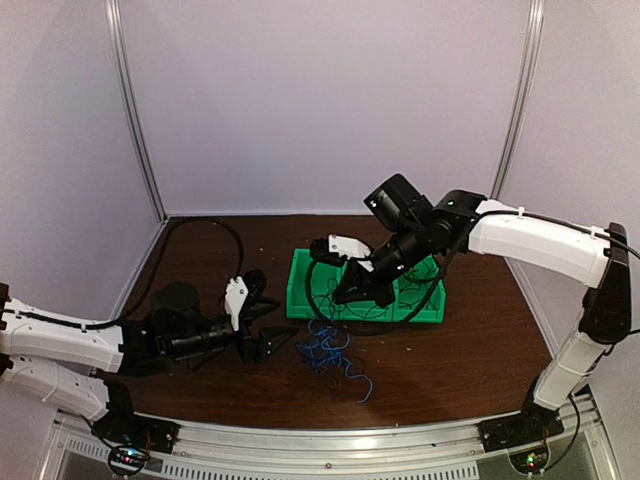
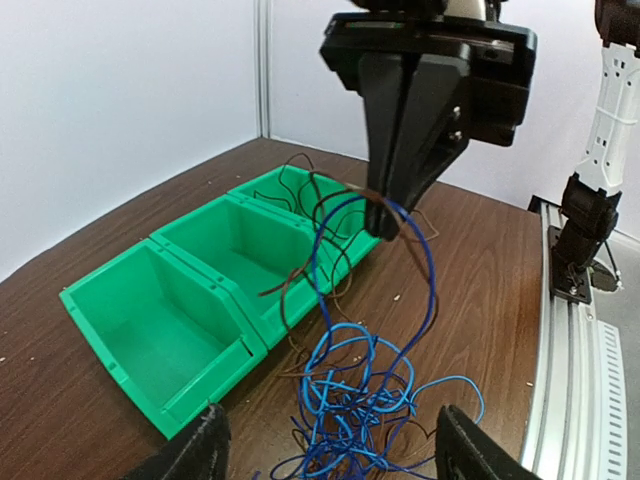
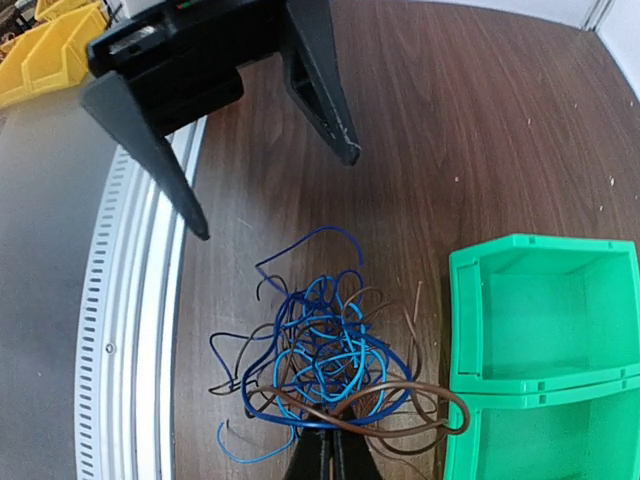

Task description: Untangle the cables

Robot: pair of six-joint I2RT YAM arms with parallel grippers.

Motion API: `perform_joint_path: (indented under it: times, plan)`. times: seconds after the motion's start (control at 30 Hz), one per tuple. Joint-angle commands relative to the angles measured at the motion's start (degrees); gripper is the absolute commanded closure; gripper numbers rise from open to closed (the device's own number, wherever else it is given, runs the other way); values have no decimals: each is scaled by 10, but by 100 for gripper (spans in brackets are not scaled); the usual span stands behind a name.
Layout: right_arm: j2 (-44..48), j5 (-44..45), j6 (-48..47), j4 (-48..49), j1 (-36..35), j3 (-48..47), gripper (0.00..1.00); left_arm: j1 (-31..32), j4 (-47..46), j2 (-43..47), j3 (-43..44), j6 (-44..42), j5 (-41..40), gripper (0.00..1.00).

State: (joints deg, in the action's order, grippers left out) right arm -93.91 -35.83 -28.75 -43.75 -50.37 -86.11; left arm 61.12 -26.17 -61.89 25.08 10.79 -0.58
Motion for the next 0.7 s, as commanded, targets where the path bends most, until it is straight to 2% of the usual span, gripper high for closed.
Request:
perform_joint_path:
  times: [0.0, 0.2, 0.4, 0.47, 0.67]
  plan:
    - [-27, 61, -5, -44, -1, 19, 100, 13, -149, -89, 19, -25, 59, 28]
    - [-28, 58, 15, -27, 2, 44, 100, 24, -216, -214, 63, -37, 78, 28]
    - [-27, 35, 25, -24, 3, 42, 100, 24, -270, -296, 90, -11, 35, 35]
    - [-27, 28, 26, -25, 3, 40, 100, 24, -303, -318, 85, -8, 25, 40]
    - [-14, 19, 22, -40, 5, 35, 100, 24, -339, -365, 81, -18, 34, 69]
